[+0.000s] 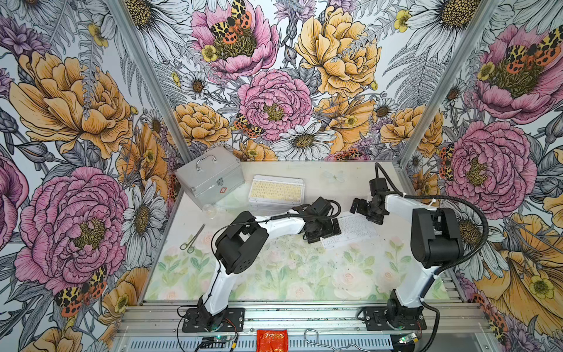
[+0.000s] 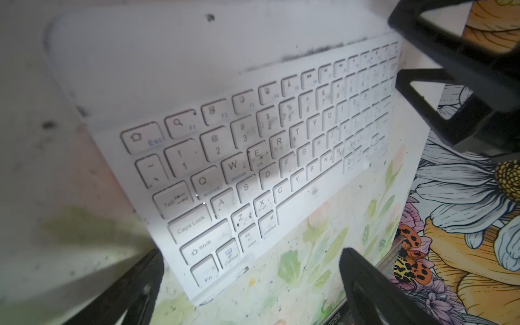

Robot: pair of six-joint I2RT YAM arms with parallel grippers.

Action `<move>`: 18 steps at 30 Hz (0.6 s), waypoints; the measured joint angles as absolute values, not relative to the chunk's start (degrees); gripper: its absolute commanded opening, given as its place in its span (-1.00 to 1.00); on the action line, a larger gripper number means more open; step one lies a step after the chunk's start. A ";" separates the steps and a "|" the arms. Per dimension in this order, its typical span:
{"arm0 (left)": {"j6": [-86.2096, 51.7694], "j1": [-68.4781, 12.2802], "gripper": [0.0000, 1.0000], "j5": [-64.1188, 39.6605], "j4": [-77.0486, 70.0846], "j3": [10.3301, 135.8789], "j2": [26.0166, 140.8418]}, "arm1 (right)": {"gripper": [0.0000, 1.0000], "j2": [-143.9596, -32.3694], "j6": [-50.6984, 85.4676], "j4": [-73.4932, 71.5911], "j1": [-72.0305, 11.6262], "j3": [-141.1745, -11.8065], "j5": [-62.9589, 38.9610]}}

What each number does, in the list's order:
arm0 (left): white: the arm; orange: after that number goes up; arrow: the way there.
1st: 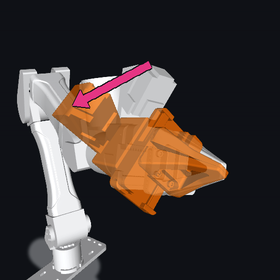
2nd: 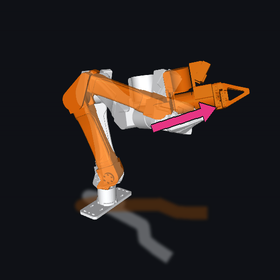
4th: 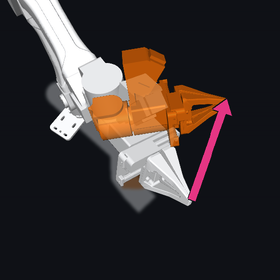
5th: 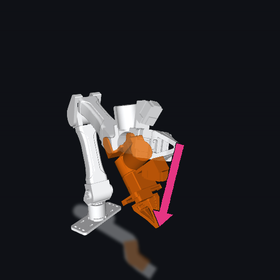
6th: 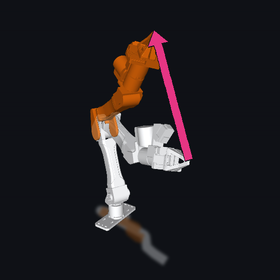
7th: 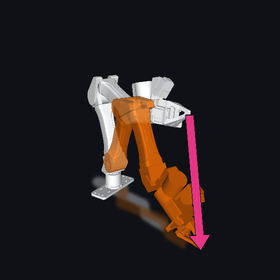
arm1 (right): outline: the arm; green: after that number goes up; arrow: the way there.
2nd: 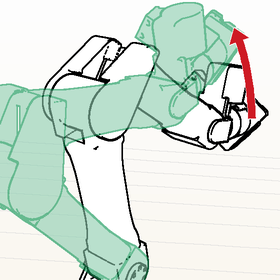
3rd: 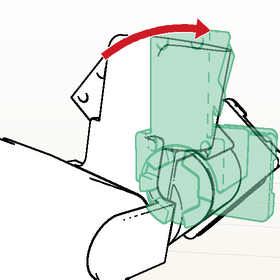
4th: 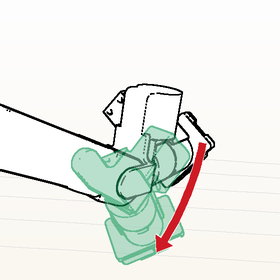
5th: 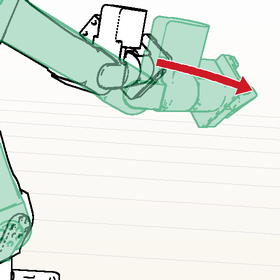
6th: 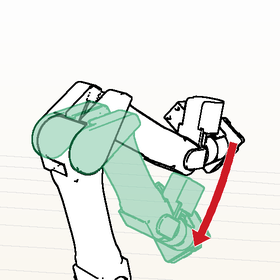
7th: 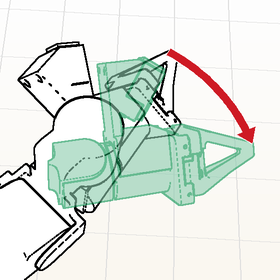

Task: Stack the numeric keypads
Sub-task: Move the numeric keypad to the center of the board.

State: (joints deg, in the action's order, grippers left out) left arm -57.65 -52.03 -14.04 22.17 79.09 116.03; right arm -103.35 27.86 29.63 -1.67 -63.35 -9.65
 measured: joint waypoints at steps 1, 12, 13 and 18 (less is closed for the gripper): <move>-58.85 -52.31 0.98 -13.74 20.29 76.60 114.69 | 0.99 -102.48 28.03 28.84 -2.11 -62.11 -10.15; -66.67 -47.18 0.98 -9.78 9.82 61.21 105.19 | 0.99 -98.72 32.69 24.51 -7.53 -56.93 -14.15; -66.76 -46.41 0.98 -9.58 9.52 59.96 104.25 | 1.00 -98.72 33.26 24.45 -8.29 -56.95 -14.81; -66.43 -41.52 0.97 -9.67 8.71 52.90 98.52 | 1.00 -98.72 36.82 24.25 -13.34 -56.99 -17.67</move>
